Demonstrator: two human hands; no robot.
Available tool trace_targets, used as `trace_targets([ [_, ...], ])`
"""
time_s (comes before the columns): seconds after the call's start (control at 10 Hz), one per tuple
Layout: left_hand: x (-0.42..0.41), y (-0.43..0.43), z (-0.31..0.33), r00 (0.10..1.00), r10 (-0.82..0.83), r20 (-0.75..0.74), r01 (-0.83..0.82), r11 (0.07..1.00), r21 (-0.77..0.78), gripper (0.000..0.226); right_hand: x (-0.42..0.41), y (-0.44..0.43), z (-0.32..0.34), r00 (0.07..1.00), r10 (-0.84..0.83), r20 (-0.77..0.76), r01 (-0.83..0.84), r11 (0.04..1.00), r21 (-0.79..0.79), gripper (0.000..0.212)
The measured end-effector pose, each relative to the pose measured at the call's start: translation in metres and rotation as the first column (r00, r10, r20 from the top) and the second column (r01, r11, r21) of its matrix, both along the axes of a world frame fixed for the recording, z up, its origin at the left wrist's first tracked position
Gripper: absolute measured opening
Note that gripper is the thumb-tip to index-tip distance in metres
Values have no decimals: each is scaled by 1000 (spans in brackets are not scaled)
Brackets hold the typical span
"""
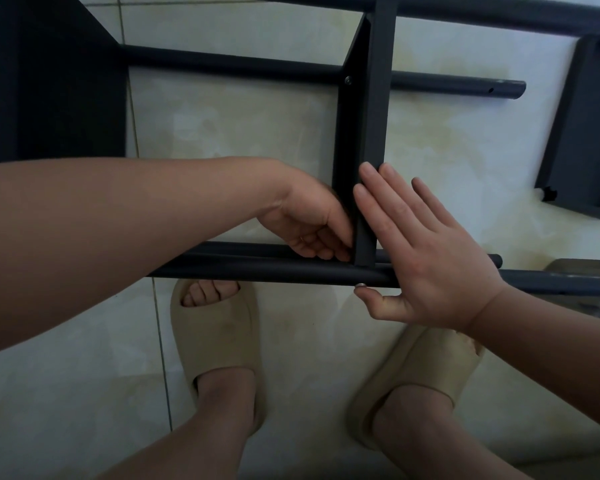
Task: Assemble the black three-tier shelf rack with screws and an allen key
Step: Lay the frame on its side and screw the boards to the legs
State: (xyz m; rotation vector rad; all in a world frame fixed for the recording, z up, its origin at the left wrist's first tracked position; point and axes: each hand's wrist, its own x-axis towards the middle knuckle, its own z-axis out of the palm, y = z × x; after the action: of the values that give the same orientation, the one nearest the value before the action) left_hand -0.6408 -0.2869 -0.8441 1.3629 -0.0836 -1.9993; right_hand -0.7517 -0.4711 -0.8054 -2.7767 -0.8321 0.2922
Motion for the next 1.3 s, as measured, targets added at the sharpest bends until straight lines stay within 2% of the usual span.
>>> trace_targets([
  [0.3, 2, -4, 4, 999, 53, -5, -53, 998, -18, 13, 0, -1, -1, 1000, 1, 12, -1, 1000, 8, 98],
  [0.6, -3, 0, 2, 984, 153, -87, -156, 987, -27, 18, 0, 0, 0, 1000, 7, 0, -7, 1000, -4, 98],
  [0.8, -4, 0, 1, 995, 84, -55, -84, 996, -8, 13, 0, -1, 0, 1000, 15, -7, -15, 1000, -6, 96],
  [1.3, -5, 0, 1, 976, 189, -111, -192, 981, -24, 24, 1, -2, -1, 1000, 21, -13, -21, 1000, 1, 94],
])
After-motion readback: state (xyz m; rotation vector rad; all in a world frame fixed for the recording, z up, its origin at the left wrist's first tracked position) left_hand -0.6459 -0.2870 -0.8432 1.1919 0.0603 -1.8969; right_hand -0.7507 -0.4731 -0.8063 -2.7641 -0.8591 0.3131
